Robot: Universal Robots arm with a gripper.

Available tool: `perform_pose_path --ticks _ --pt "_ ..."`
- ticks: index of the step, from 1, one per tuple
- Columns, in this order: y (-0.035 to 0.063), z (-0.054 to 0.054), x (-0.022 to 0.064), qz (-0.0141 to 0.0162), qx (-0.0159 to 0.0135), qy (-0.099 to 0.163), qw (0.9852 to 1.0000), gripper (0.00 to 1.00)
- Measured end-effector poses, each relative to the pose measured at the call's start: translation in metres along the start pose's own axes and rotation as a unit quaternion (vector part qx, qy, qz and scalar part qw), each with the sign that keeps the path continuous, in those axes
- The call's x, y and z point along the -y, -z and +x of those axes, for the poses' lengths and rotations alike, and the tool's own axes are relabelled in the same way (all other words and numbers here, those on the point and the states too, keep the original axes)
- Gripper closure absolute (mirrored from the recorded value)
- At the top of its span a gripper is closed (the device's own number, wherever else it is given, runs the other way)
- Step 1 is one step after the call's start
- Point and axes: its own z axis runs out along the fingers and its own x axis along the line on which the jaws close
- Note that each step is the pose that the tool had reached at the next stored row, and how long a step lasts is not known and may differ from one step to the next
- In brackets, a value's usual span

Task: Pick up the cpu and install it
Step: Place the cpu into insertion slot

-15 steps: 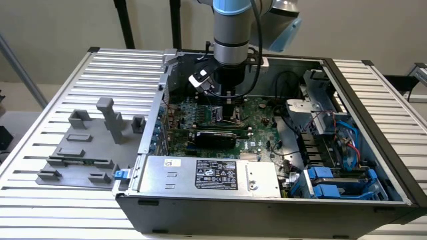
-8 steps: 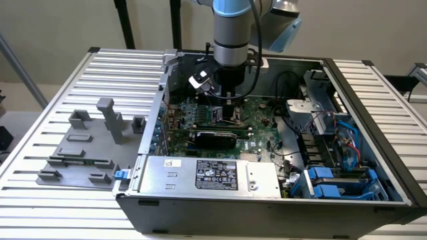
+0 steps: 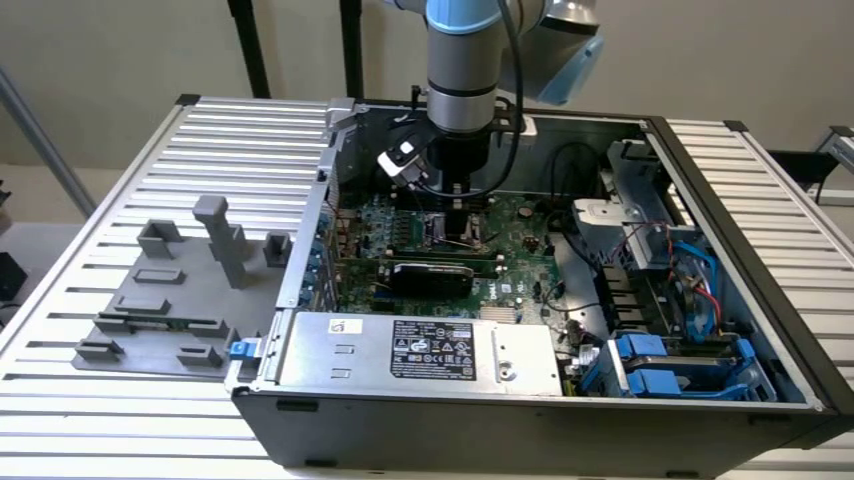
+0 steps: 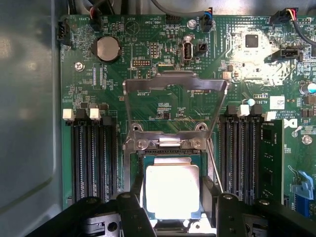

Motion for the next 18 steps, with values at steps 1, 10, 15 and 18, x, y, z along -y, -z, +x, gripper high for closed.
perform_pose_path --ticks 1,10,15,18 --pt "-0.0002 0.0001 0.0 0.0 0.0 0.0 1.0 0.45" --pt "-0.0023 0.0002 0.0002 0.0003 0.0002 -0.002 1.0 0.45" --pt "-0.0033 0.0003 0.0002 0.0005 0.0002 -0.003 1.0 0.45" --pt "-0.0035 0.0005 0.0002 0.0006 0.0003 -0.004 1.0 0.45"
